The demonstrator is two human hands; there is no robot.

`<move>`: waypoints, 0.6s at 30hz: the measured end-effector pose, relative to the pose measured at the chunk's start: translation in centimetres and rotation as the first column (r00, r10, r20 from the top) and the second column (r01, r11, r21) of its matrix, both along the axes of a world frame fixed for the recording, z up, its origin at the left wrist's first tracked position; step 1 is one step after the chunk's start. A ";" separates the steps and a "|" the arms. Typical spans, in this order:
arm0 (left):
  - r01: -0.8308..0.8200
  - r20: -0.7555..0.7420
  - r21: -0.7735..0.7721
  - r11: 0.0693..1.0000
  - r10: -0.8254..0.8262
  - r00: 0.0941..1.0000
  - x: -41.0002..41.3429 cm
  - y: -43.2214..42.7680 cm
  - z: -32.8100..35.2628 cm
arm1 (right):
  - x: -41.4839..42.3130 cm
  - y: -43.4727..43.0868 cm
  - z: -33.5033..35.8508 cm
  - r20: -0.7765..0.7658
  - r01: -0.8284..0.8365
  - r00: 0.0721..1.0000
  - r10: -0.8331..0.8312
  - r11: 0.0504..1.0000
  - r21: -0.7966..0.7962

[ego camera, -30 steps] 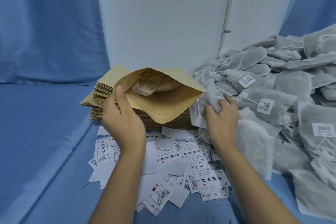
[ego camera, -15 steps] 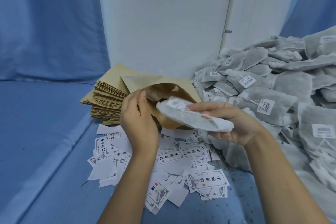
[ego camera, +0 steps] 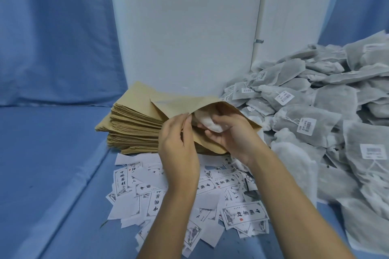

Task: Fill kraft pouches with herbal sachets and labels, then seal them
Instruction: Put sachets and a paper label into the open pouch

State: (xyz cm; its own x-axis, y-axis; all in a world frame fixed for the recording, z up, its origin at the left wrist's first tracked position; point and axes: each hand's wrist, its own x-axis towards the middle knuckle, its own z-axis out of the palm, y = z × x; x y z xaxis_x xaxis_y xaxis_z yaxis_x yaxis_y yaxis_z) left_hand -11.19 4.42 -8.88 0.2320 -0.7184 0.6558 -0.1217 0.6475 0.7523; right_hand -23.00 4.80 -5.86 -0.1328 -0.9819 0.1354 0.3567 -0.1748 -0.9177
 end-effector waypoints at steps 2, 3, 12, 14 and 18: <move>-0.009 0.015 -0.015 1.000 0.010 1.000 -0.1 0.2 0.1 | 0.4 -0.9 0.6 -0.156 0.097 0.984 -0.083 0.992 0.082; -0.011 0.020 -0.024 1.000 0.012 1.000 -0.2 0.3 0.1 | 0.7 -1.5 0.9 -0.282 0.166 0.951 -0.126 0.978 0.122; 0.011 -0.020 0.000 1.000 -0.011 1.000 0.3 -0.2 0.3 | 1.5 -3.7 1.9 -0.784 0.389 0.586 -0.207 0.920 0.048; 0.048 -0.077 0.048 0.998 -0.044 0.996 0.6 -0.4 0.4 | 1.5 -3.2 1.4 -0.800 0.490 0.493 -0.343 0.869 -0.071; 0.029 -0.100 0.020 0.999 -0.027 0.995 1.1 -0.6 0.5 | 1.8 -1.5 0.4 -0.744 0.582 0.427 -0.514 0.786 -0.208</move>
State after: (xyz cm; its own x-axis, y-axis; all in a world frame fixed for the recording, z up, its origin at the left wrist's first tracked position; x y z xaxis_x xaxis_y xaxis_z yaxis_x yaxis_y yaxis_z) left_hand -10.10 3.80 -8.38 0.2751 -0.7393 0.6146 -0.0275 0.6330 0.7737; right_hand -21.20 3.33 -5.51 -0.5347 -0.7500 0.3895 -0.5841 -0.0050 -0.8116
